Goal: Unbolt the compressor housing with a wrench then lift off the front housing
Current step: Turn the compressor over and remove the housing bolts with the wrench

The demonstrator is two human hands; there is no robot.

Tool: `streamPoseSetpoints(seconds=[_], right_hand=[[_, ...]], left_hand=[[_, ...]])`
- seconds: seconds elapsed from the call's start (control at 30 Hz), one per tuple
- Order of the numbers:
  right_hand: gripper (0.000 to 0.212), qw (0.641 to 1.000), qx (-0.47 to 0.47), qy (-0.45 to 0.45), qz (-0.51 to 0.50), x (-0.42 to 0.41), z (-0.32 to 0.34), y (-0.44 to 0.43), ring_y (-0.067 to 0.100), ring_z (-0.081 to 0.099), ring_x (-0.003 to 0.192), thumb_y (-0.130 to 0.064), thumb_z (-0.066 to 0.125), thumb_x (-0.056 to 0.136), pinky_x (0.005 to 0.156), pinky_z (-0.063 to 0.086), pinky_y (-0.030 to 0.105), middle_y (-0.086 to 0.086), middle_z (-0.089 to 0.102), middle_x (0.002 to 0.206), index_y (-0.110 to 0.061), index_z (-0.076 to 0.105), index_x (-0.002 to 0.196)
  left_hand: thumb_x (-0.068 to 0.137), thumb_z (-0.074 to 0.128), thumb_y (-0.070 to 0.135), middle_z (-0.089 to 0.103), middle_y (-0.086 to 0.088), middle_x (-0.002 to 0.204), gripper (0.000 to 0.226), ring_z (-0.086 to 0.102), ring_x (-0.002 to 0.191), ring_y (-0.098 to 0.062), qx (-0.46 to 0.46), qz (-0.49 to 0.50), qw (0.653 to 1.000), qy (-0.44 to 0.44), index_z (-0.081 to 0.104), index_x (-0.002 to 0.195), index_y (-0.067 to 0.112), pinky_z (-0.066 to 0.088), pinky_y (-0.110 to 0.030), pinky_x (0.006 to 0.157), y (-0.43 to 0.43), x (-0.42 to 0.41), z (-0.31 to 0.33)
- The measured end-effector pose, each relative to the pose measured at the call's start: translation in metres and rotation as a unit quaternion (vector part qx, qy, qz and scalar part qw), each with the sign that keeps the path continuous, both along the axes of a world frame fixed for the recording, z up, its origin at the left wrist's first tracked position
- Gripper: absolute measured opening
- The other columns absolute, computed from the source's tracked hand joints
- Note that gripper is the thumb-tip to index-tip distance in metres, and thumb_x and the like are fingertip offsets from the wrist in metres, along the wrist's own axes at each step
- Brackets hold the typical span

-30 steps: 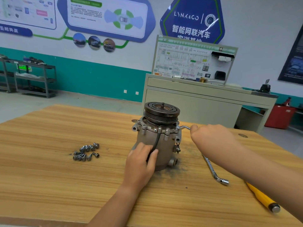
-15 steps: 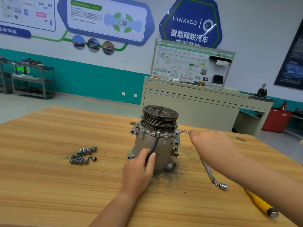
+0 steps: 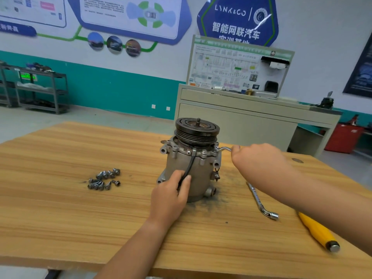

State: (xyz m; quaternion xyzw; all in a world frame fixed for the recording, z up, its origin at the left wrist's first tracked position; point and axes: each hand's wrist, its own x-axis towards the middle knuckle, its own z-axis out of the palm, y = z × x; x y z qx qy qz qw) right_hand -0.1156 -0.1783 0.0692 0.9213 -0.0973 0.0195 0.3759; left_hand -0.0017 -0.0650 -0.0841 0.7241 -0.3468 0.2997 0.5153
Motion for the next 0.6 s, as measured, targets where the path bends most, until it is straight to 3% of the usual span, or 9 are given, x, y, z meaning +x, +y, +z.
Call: streamPoseSetpoints(seconds=[0.17,0.3,0.43,0.6], right_hand=[[0.026,0.998,-0.048,0.045,0.003,0.005,0.013,0.0,0.015,0.026,0.047,0.001,0.044,0.091,0.044,0.032,0.025,0.001,0.027,0.06,-0.006,0.049,0.116],[0.023,0.997,-0.058,0.044,-0.002,0.01,0.01,-0.004,0.014,0.027,0.046,-0.001,0.041,0.092,0.039,0.025,0.024,0.0,0.029,0.059,-0.007,0.049,0.114],[0.026,0.999,-0.047,0.012,0.003,0.012,0.009,-0.015,0.011,0.034,0.046,-0.019,0.035,0.096,0.039,0.028,0.023,-0.003,0.037,0.057,-0.013,0.054,0.113],[0.024,0.997,-0.077,0.011,0.003,0.019,0.011,-0.032,0.009,0.035,0.047,-0.013,0.038,0.095,0.04,0.022,0.022,-0.004,0.039,0.059,-0.014,0.053,0.113]], left_hand=[[0.086,0.054,0.021,0.039,0.016,0.056,0.014,0.044,0.055,-0.007,-0.012,-0.007,1.0,-0.001,0.061,0.08,0.01,0.034,-0.027,0.049,0.0,0.0,0.0],[0.086,0.054,0.023,0.035,0.018,0.05,0.014,0.046,0.051,-0.002,-0.014,-0.016,1.0,0.012,0.062,0.08,0.012,0.033,-0.018,0.048,0.001,0.0,-0.001],[0.086,0.054,0.022,0.04,0.015,0.055,0.016,0.047,0.058,-0.012,-0.016,-0.006,1.0,0.006,0.062,0.081,0.01,0.033,-0.028,0.05,0.0,0.0,-0.001],[0.086,0.053,0.022,0.054,0.003,0.058,0.017,0.051,0.065,-0.017,-0.023,-0.008,1.0,0.008,0.063,0.082,0.009,0.037,-0.034,0.051,-0.001,0.001,-0.003]])
